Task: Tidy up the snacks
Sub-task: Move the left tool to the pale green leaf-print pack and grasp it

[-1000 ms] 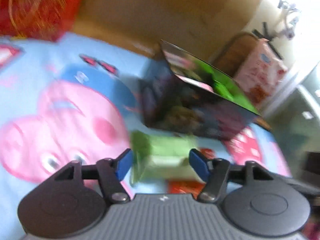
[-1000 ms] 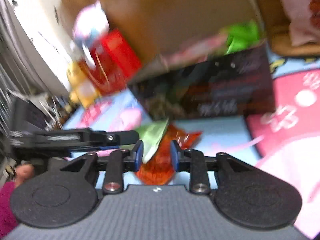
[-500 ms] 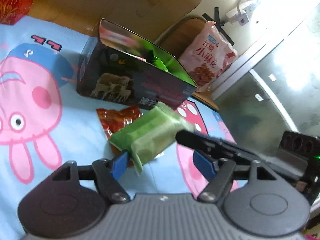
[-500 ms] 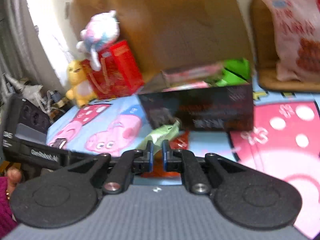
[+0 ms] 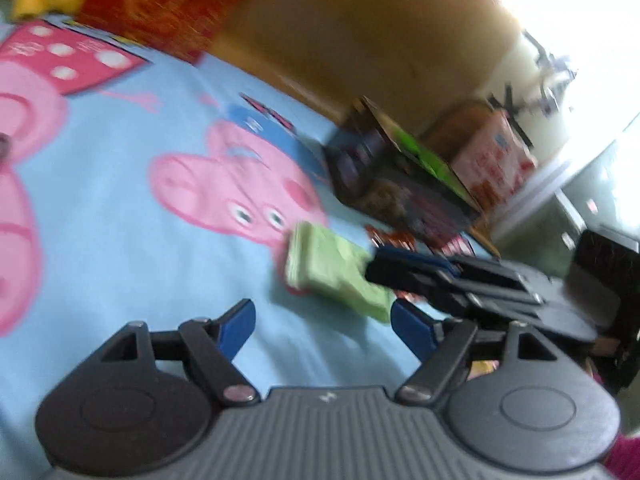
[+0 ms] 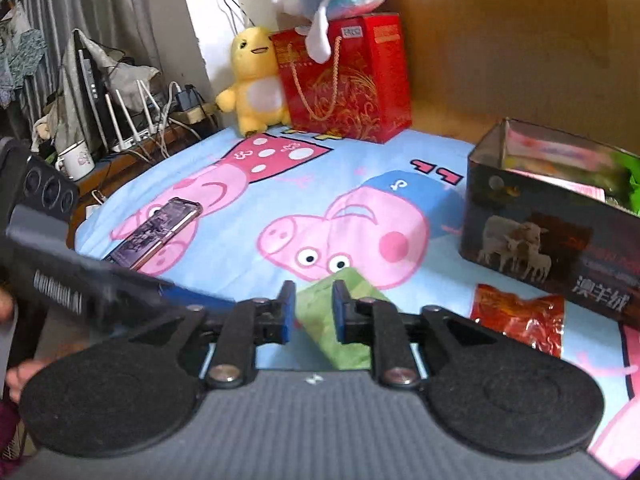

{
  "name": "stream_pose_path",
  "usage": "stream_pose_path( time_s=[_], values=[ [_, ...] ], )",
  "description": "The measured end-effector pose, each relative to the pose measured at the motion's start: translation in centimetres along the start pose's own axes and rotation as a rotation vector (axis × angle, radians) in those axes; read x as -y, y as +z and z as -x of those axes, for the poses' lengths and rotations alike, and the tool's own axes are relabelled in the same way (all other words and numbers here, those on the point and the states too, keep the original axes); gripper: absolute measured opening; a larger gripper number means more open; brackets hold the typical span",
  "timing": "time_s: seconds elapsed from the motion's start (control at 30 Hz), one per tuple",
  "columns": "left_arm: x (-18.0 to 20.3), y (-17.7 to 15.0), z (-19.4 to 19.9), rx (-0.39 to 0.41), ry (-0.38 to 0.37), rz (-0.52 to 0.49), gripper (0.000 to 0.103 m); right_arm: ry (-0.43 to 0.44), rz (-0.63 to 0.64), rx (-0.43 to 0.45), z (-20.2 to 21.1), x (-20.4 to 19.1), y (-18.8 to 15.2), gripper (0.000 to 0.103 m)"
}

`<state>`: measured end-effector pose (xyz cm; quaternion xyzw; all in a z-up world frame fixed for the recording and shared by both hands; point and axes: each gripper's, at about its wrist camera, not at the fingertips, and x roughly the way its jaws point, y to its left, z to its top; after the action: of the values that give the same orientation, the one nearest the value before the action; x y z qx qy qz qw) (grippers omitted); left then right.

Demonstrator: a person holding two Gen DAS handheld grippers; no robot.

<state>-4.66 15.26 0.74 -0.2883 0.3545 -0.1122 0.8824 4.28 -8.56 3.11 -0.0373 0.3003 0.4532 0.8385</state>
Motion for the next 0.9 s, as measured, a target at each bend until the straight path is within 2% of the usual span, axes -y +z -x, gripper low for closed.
stream_pose_path(
  time_s=[0.03, 0.1, 0.17, 0.27, 0.33, 0.4, 0.5, 0.7, 0.9],
  values=[
    [-0.4, 0.4, 0.5, 0.02, 0.012, 0.007, 0.077, -0.018, 0.008, 0.007, 0.5, 0.1, -0.2, 0.041],
    [-0.9, 1.1, 0.9, 0.047, 0.048, 0.01, 0.077, -0.061, 0.011, 0.004, 1.4, 0.5, -0.9, 0.042],
    [-0.7, 1.8, 0.7, 0.067, 0.125, -0.017, 0.077, -0.096, -0.019, -0.003, 2.2, 1.1, -1.6, 0.042],
    [1.1, 2.4, -0.5, 0.112, 0.302, -0.149, 0.078, -0.128, -0.098, -0.015, 3.3, 2.1, -2.6, 0.042],
    [2.4, 2.6, -1.7, 0.134, 0.418, -0.253, 0.078, -0.138, -0.135, -0.023, 3.5, 2.3, -2.8, 0.053],
    [3.2, 2.7, -3.2, 0.132, 0.478, -0.318, 0.078, -0.147, -0.156, -0.037, 3.1, 2.2, -2.7, 0.06],
    [3.5, 2.7, -4.7, 0.096, 0.48, -0.35, 0.078, -0.129, -0.172, -0.074, 2.3, 1.9, -2.3, 0.067],
    [3.4, 2.7, -5.0, 0.062, 0.42, -0.32, 0.078, -0.167, -0.06, -0.142, -0.8, 0.4, -1.1, 0.067],
    [4.0, 2.5, -5.1, 0.053, 0.386, -0.317, 0.078, -0.153, -0.028, -0.182, -2.5, 0.3, -0.4, 0.066]
  ],
)
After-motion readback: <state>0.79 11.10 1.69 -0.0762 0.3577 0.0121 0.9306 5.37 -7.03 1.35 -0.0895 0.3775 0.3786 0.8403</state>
